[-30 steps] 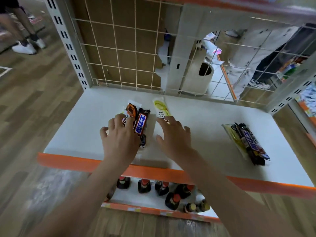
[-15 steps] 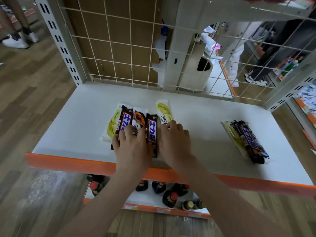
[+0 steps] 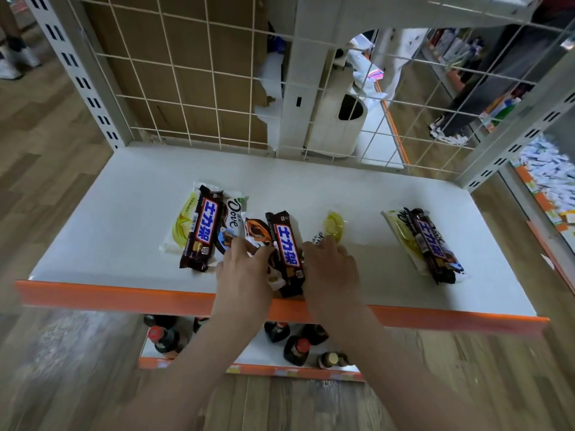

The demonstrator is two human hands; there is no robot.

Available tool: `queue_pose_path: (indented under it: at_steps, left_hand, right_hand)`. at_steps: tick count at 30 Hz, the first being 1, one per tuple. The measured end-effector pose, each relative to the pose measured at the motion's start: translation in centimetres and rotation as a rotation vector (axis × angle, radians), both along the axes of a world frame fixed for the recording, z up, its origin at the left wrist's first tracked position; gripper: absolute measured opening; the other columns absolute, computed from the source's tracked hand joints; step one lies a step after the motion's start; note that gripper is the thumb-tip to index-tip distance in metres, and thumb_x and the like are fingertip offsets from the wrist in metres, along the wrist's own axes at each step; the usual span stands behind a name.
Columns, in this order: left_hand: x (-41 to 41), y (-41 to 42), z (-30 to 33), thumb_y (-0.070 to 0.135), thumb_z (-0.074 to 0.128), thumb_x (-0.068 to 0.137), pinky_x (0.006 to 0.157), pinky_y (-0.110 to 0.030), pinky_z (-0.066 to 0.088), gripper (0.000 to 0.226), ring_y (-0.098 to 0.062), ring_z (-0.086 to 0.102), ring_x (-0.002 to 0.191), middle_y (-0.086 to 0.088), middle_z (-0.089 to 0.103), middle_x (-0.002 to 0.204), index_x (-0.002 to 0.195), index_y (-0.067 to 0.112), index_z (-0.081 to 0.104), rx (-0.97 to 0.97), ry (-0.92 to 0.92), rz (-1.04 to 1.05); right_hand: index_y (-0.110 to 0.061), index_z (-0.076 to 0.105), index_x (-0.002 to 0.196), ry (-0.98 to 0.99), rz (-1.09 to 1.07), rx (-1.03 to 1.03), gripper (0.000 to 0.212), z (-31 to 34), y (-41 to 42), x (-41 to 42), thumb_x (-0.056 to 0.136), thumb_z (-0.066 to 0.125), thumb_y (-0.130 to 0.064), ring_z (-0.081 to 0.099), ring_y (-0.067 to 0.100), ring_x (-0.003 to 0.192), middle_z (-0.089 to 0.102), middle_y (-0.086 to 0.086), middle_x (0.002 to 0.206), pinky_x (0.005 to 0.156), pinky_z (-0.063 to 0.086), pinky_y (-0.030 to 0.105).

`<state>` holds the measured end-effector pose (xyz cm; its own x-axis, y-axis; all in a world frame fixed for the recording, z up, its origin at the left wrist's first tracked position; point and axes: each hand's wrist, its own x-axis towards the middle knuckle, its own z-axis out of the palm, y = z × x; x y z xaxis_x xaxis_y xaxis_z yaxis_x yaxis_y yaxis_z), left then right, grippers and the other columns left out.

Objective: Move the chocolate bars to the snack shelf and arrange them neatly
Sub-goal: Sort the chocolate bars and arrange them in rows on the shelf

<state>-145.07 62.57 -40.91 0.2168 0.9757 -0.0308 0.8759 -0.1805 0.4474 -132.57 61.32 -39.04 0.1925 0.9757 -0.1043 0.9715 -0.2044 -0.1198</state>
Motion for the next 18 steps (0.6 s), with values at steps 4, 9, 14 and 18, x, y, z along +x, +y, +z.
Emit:
queue_pose_path:
  at_steps: [4,9,14,18]
  left_hand:
    - [-1.2,1.0,0.1,-0.002,0.053,0.076,0.098,-0.042,0.038,0.066,-0.025,0.034,0.125,-0.004,0.032,0.136,0.134,0.028,0.044,0.073,0.075,-0.185]
    - [-2.0,3.2,0.4,0.007,0.048,0.081,0.111,-0.052,0.012,0.075,-0.012,0.007,0.14,0.019,0.015,0.152,0.144,0.035,0.018,0.081,0.346,-0.412]
    - [-2.8,4.1,1.0,0.006,0.048,0.087,0.111,-0.054,0.008,0.074,-0.01,0.012,0.139,0.02,0.02,0.148,0.143,0.042,0.016,0.119,0.452,-0.479]
    - [-2.7,4.4,1.0,0.037,0.044,0.095,0.112,-0.053,0.012,0.05,-0.013,0.015,0.138,0.017,0.022,0.147,0.139,0.042,0.021,0.134,0.429,-0.485]
  right_hand:
    - [-0.026,0.045,0.13,0.026,0.081,0.047,0.053,0.3,0.2,3.0,0.083,0.058,-0.006,0.039,0.02,0.12,0.038,0.001,0.131,0.093,0.036,0.032]
    - [-0.034,0.04,0.136,-0.045,0.157,-0.02,0.069,0.6,1.2,5.4,0.078,0.061,-0.002,0.014,0.02,0.139,0.016,-0.005,0.153,0.11,0.021,0.045]
    - [-0.038,0.04,0.131,-0.092,0.157,-0.051,0.057,0.4,1.1,7.0,0.086,0.055,-0.006,0.004,0.019,0.143,0.007,-0.009,0.156,0.112,0.012,0.05]
    - [-0.03,0.035,0.135,-0.116,0.099,-0.025,0.044,0.0,0.5,7.6,0.095,0.048,-0.019,0.009,0.018,0.142,0.012,-0.007,0.155,0.112,0.014,0.05]
